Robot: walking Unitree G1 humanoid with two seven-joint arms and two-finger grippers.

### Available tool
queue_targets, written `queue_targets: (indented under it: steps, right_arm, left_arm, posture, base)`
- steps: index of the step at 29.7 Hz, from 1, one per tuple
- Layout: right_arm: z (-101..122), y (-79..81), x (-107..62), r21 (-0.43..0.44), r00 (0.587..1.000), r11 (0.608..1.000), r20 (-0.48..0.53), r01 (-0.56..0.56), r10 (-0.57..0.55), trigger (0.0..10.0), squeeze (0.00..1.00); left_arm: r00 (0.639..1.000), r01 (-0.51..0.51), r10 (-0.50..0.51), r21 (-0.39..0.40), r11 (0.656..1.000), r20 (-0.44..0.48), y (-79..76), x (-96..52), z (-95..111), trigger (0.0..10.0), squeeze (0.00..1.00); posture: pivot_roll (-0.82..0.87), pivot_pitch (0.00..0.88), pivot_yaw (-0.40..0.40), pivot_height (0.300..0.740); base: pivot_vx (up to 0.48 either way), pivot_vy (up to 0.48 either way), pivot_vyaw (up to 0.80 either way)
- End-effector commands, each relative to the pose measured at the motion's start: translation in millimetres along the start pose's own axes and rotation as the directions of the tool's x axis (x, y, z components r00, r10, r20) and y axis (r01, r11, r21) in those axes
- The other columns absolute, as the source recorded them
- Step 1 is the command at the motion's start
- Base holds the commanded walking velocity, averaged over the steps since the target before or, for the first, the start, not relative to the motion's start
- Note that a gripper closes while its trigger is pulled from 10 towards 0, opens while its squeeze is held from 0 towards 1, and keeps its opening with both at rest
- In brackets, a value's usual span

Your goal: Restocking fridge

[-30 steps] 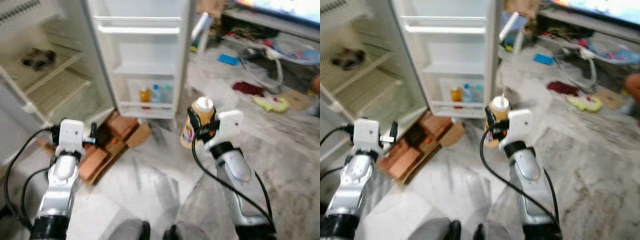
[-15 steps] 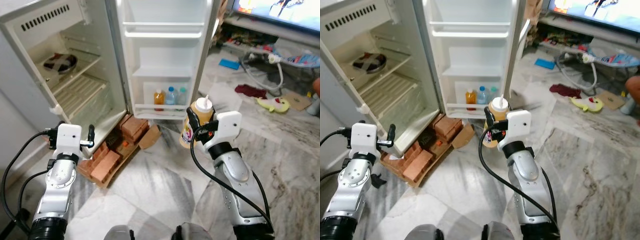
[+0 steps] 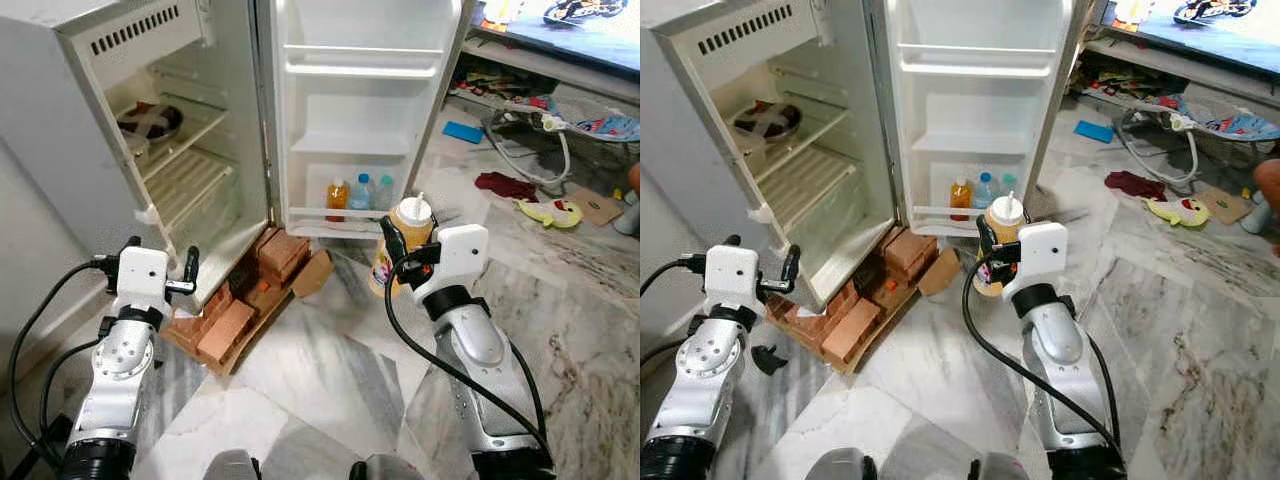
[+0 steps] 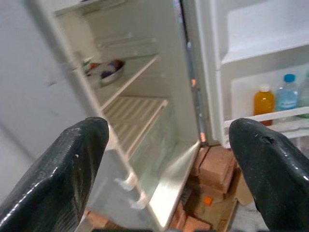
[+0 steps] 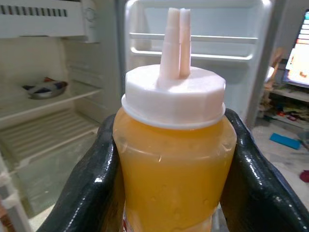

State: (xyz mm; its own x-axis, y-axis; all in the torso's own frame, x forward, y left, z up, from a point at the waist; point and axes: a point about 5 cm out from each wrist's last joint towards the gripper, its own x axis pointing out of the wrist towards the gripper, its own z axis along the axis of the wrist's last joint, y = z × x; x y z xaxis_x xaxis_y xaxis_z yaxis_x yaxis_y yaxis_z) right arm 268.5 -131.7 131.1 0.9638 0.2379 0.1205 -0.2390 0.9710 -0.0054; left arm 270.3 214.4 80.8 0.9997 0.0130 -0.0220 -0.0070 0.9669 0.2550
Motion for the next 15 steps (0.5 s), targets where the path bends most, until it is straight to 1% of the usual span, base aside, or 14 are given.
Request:
queue_targets:
  steps: [1, 15]
  right_arm:
    - [5.5, -2.2, 0.9, -0.012, 1.0, 1.0, 0.027, 0.002, -0.001, 10.0, 0.0]
    - [4.8, -0.6, 0.6, -0.009, 1.0, 1.0, 0.023, -0.01, 0.01, 10.0, 0.0]
  left_arm:
    - [1.0, 0.013, -0.013, -0.002, 1.0, 0.025, -2.8, 1.4, 5.1, 10.0, 0.0]
    - [0.999, 0.029, -0.028, -0.012, 1.0, 0.03, -6.4, 3.9, 6.6, 10.0, 0.0]
  posture:
    - [-0.04, 0.063, -0.029, 0.74]
    - [-0.04, 0.066, -0.025, 0.74]
  base:
    - [0.409, 0.0, 0.0]
    - [0.417, 0.0, 0.0]
